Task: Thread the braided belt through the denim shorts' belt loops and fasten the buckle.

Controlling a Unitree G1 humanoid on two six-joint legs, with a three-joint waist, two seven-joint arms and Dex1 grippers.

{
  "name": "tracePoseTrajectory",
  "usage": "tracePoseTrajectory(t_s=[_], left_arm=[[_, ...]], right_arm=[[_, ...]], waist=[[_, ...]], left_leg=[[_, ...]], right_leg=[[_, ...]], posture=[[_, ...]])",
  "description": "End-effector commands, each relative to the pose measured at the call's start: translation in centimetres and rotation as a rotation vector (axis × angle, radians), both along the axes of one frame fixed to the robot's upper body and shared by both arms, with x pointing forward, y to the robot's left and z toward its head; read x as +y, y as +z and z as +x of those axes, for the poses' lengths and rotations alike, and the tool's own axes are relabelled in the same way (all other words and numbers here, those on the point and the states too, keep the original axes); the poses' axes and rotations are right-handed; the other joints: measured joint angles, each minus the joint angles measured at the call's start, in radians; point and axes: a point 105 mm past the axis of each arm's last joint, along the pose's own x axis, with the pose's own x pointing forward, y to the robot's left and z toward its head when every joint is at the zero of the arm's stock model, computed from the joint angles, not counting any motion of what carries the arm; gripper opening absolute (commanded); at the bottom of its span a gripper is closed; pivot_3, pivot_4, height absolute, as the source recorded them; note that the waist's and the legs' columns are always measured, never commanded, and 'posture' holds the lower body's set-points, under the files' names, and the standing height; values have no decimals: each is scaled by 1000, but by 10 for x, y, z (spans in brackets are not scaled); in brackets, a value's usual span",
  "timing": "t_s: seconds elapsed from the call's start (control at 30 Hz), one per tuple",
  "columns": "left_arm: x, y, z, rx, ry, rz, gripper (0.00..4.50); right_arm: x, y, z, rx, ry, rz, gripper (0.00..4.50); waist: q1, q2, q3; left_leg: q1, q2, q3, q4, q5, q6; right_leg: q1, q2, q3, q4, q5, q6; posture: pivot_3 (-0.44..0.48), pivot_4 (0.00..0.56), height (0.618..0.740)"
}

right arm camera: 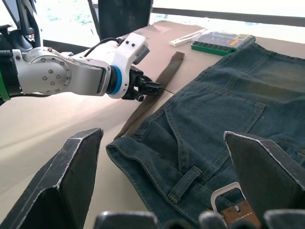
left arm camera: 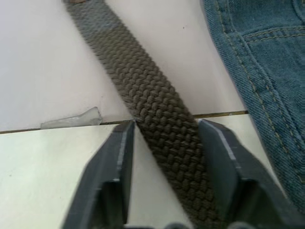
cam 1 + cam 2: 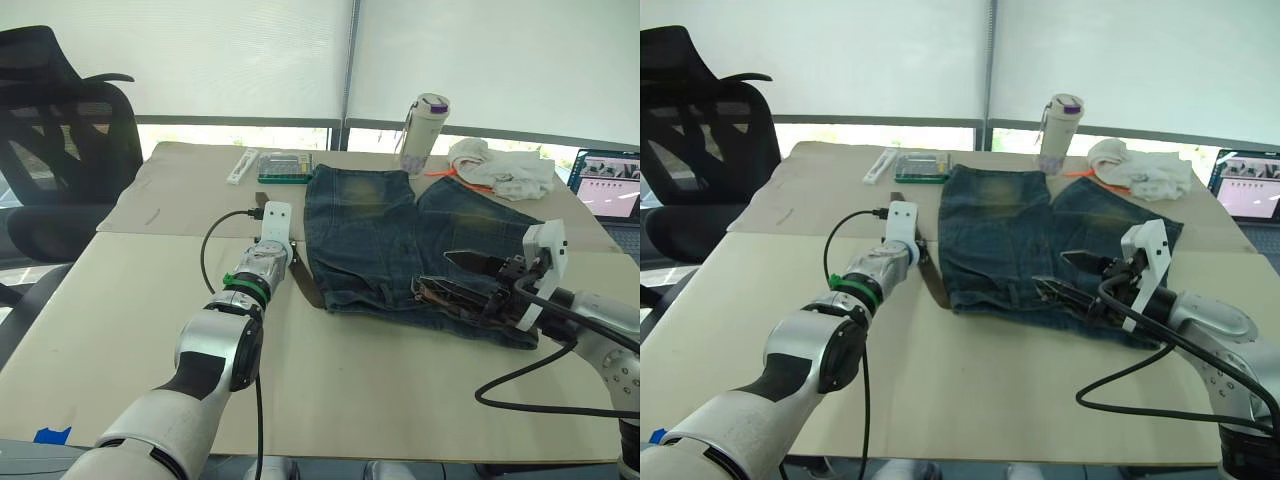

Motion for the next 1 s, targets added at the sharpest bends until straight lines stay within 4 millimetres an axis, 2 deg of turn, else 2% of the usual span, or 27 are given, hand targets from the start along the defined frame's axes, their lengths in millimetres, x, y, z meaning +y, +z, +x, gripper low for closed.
tracePoseTrajectory(t_s=[0.03, 0.1, 0.2, 0.27, 0.4, 0.47, 0.53, 0.63, 0.77, 0.8, 1.0], left_arm=[[14, -7, -2, 18, 39, 14, 666], [18, -7, -2, -10, 49, 9, 6], [23, -7, -2, -54, 60, -38, 6], [32, -15, -7, -38, 85, -71, 6], [49, -25, -32, -19, 85, -87, 6], [51, -14, -48, -90, 48, -115, 6], [41, 7, -59, -173, -42, -152, 6], [26, 41, -62, -271, -129, -195, 6], [4, 64, -51, -298, -187, -176, 1074], [1, 65, -49, -296, -197, -177, 1609], [-21, 20, -36, -69, -209, -34, 3383]], right_arm=[[4, 14, -4, -57, 21, 0, 4500], [4, 13, -3, -56, 22, 1, 4500], [4, 12, -2, -52, 23, 0, 4500], [4, 11, -2, -49, 25, -1, 4500], [4, 10, -3, -40, 30, 1, 4500], [5, 7, -3, -31, 31, 3, 4500], [5, 3, -1, -23, 33, -5, 4500], [8, 2, 1, -23, 42, -6, 4500], [9, 4, 3, -29, 43, -8, 4500], [9, 4, 3, -29, 43, -10, 4500], [3, 6, 1, -43, 16, -14, 4500]], waist=[[-3, 0, 0], [-6, 0, 0], [-8, 0, 0], [-9, 0, 0], [-20, 1, -1], [-29, 2, -1], [-29, 2, -1], [-10, 1, -1], [16, 1, -1], [16, 2, -1], [11, 1, -1]], left_leg=[[0, 0, 0, 0, 0, 0], [0, 0, 0, 0, 0, 0], [1, 1, 0, 0, 0, 0], [1, 1, 0, 0, 0, -1], [1, 3, 0, -1, 0, -2], [3, 4, 2, -2, -1, -3], [4, 6, 3, -3, -2, -4], [4, 6, 3, -2, -2, -4], [3, 4, 2, 1, -2, -4], [3, 4, 2, 2, -2, -3], [3, 0, 2, 1, -2, -2]], right_leg=[[0, 0, 0, 0, 0, 0], [0, 0, 0, 0, 0, 0], [0, 0, 0, 0, 0, 0], [0, 0, 1, 0, 0, 0], [0, 0, 1, 1, 0, -1], [0, 0, 3, 2, 0, -1], [0, 1, 4, 1, 0, -1], [-1, 1, 3, 0, 0, -2], [-1, 1, 3, 0, 0, -3], [0, 0, 3, -1, 0, -3], [0, 1, 2, 0, 0, -2]], posture=[[0, 150, 737], [0, 150, 737], [0, 150, 737], [0, 150, 737], [0, 150, 737], [0, 150, 737], [0, 150, 737], [0, 150, 737], [0, 150, 737], [0, 150, 737], [0, 150, 737]])
